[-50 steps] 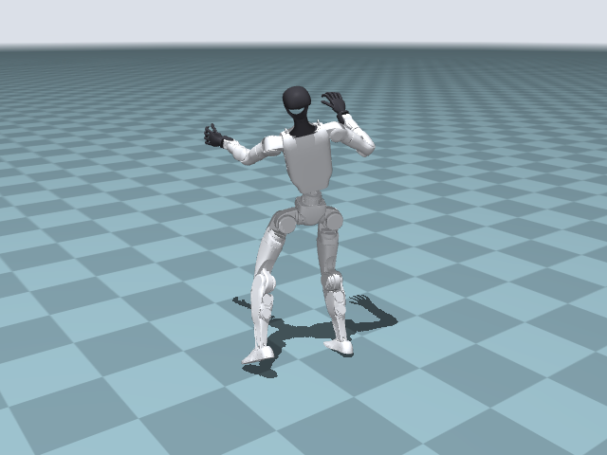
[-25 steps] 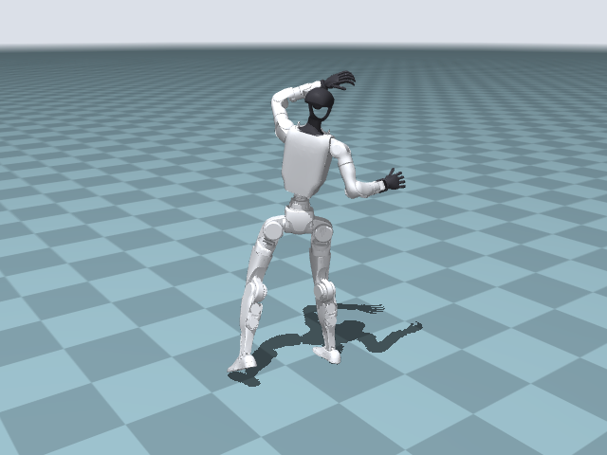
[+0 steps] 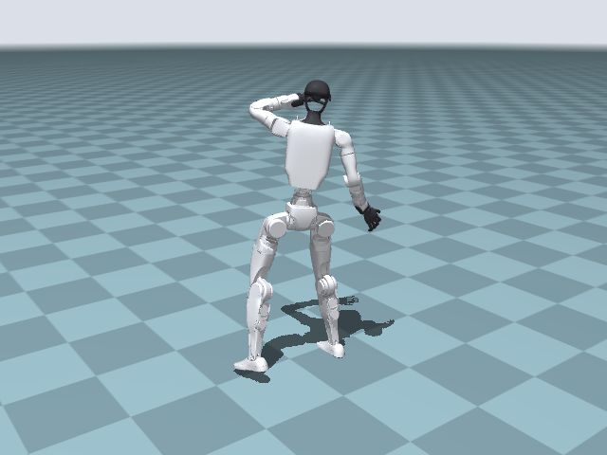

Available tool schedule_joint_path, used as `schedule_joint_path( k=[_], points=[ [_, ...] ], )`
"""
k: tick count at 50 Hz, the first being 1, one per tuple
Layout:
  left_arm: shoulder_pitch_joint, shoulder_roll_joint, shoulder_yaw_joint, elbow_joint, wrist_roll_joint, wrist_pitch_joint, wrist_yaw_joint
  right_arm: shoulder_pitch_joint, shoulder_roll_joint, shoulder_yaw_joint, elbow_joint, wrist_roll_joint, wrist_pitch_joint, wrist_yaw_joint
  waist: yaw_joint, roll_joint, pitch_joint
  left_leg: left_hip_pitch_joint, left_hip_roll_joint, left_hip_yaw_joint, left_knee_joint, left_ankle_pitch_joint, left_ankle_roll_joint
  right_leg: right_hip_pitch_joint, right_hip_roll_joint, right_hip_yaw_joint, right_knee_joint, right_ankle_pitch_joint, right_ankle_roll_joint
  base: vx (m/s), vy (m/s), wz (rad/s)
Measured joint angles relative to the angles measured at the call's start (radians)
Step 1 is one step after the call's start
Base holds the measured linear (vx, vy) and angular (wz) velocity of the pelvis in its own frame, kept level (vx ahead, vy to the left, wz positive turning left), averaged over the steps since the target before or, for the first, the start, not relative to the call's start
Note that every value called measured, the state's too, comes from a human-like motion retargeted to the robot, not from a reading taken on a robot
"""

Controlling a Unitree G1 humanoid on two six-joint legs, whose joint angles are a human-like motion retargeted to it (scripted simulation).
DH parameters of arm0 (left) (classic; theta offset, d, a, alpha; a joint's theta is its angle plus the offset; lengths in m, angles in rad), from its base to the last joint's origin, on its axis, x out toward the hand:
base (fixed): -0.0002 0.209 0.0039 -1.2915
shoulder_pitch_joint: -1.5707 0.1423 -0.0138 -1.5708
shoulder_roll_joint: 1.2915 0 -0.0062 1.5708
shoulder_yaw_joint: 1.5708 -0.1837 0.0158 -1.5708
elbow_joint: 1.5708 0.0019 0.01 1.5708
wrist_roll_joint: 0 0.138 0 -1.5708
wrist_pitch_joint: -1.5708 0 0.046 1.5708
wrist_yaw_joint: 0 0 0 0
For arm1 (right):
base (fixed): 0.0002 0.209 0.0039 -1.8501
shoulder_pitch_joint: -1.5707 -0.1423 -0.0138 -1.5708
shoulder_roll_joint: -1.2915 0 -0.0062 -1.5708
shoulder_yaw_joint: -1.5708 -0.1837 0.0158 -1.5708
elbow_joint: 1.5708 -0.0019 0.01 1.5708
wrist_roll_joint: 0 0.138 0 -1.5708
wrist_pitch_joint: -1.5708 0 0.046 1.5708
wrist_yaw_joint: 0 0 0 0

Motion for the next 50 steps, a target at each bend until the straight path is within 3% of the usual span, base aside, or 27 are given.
schedule_joint_path(
  k=[10, 15, 20, 28, 35, 40, 45, 50],
  points=[
    [0.365, 0.003, 0.243, -0.165, -0.026, -0.033, -0.009, -0.154, 0.092, 0.127, -0.120, -0.061, -0.032, -0.003, 0.133, -0.036, 0.002, -0.075, -0.048, -0.092, -0.145, -0.090, -0.012, -0.007, -0.082, -0.294, 0.098, -0.061, 0.013, -0.06, 0.14, 1.62],
    [0.648, -0.037, 0.381, -0.213, -0.093, -0.047, 0.021, -0.328, 0.023, 0.170, -0.176, -0.298, -0.013, -0.200, 0.272, -0.078, 0.013, -0.126, -0.091, -0.238, -0.179, -0.100, -0.002, 0.043, -0.127, -0.438, 0.082, -0.063, 0.007, -0.02, 0.17, 1.54],
    [1.019, -0.082, 0.504, -0.201, -0.184, -0.067, 0.020, -0.526, -0.137, 0.179, -0.236, -0.711, 0.105, -0.423, 0.437, -0.146, 0.051, -0.163, -0.146, -0.359, -0.203, -0.092, 0.011, 0.102, -0.172, -0.563, 0.059, -0.060, 0.007, 0.01, 0.15, 1.27],
    [1.592, -0.220, 0.713, 0.085, -0.362, -0.043, -0.044, -0.796, -0.394, 0.366, -0.086, -1.158, 0.310, -0.471, 0.735, -0.264, 0.134, -0.190, -0.203, -0.461, -0.229, -0.083, 0.039, 0.160, -0.209, -0.690, 0.029, -0.039, -0.006, 0.07, 0.10, 0.74],
    [1.856, -0.422, 0.978, 0.542, -0.556, 0.031, -0.110, -0.876, -0.390, 0.575, -0.044, -1.279, 0.315, -0.416, 0.942, -0.326, 0.178, -0.216, -0.211, -0.550, -0.241, -0.074, 0.058, 0.153, -0.215, -0.767, 0.099, -0.009, -0.030, 0.10, 0.06, 0.65],
    [1.913, -0.456, 1.170, 0.887, -0.677, 0.106, -0.191, -0.907, -0.306, 0.694, 0.042, -1.263, 0.264, -0.236, 1.042, -0.334, 0.184, -0.230, -0.206, -0.644, -0.262, -0.063, 0.065, 0.162, -0.204, -0.829, 0.153, 0.024, -0.054, 0.11, 0.03, 0.98],
    [1.954, -0.297, 1.326, 1.153, -0.616, 0.204, -0.338, -0.879, -0.270, 0.655, 0.180, -1.001, 0.209, 0.083, 1.124, -0.339, 0.187, -0.243, -0.202, -0.742, -0.298, -0.048, 0.064, 0.176, -0.186, -0.877, 0.189, 0.061, -0.067, 0.12, 0.00, 1.12],
    [2.077, -0.017, 1.510, 1.204, -0.407, 0.208, -0.371, -0.845, -0.376, 0.612, 0.219, -0.883, 0.206, 0.290, 1.170, -0.334, 0.223, -0.241, -0.195, -0.833, -0.337, -0.029, 0.044, 0.208, -0.153, -0.897, 0.197, 0.100, -0.067, 0.10, -0.03, 1.12]
  ],
)
